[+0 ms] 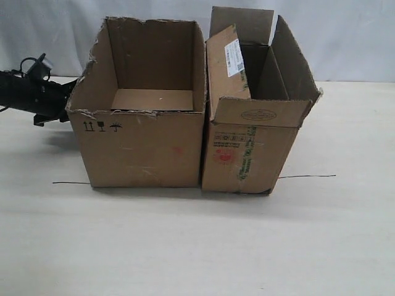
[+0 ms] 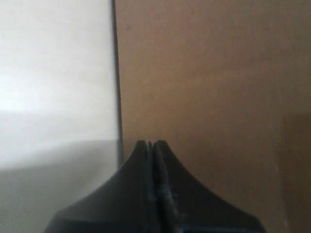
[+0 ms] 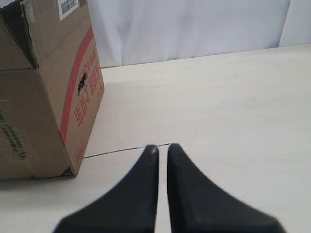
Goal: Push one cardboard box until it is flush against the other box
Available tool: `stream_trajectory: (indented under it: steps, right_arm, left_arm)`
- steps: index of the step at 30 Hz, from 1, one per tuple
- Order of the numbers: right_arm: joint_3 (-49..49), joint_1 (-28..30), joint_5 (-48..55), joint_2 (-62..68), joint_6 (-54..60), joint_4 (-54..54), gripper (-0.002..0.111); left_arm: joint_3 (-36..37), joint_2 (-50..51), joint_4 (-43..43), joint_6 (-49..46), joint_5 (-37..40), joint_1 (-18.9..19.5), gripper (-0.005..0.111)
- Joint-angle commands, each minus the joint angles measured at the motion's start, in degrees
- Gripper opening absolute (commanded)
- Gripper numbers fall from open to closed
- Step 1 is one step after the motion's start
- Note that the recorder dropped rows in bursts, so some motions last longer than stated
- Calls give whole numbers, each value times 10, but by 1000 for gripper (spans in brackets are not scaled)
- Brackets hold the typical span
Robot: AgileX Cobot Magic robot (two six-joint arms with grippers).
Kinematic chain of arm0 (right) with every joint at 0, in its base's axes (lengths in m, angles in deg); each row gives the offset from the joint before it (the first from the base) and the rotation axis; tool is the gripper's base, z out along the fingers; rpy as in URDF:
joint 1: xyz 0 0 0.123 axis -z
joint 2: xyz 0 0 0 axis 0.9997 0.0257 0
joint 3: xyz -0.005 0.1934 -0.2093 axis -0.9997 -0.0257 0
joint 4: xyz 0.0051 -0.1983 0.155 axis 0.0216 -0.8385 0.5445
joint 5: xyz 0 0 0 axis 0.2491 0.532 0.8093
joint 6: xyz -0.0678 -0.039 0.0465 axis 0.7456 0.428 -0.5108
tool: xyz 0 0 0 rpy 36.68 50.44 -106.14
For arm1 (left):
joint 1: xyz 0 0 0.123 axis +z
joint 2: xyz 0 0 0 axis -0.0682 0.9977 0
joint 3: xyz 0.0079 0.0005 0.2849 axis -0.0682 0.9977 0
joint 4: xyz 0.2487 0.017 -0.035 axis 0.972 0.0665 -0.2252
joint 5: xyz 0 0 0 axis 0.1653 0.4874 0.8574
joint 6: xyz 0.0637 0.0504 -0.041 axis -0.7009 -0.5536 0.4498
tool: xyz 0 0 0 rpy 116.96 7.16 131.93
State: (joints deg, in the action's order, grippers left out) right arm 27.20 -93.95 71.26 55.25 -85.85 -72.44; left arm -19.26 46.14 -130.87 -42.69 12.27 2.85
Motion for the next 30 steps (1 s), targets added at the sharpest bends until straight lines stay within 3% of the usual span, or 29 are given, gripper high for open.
stream_trajectory:
  steps: [1,4,12,16,21,25,30]
  right_arm:
    - [-2,-1,-1,-2,2,-1,5]
    - [-2,-1,-1,-2,2,-1,5]
    - [-2,-1,-1,-2,2,-1,5]
    - [-2,-1,-1,-2,2,-1,5]
    - [-2,-1,-1,-2,2,-1,5]
    - [-2,-1,-1,-2,2,-1,5]
    - [-2,-1,-1,-2,2,-1,5]
  left_arm:
    - [-70,45,-9,34,28,-3,0]
    - [-100,68,-15,46,40,-11,0]
    - [-100,70,-9,45,2,-28,0]
    - [-100,31,48,55,12,3,0]
    - [-85,-67,56,60,22,49,0]
    - [-5,-213,94,65,-42,66,0]
    - [177,-449,177,124,-229,65,0]
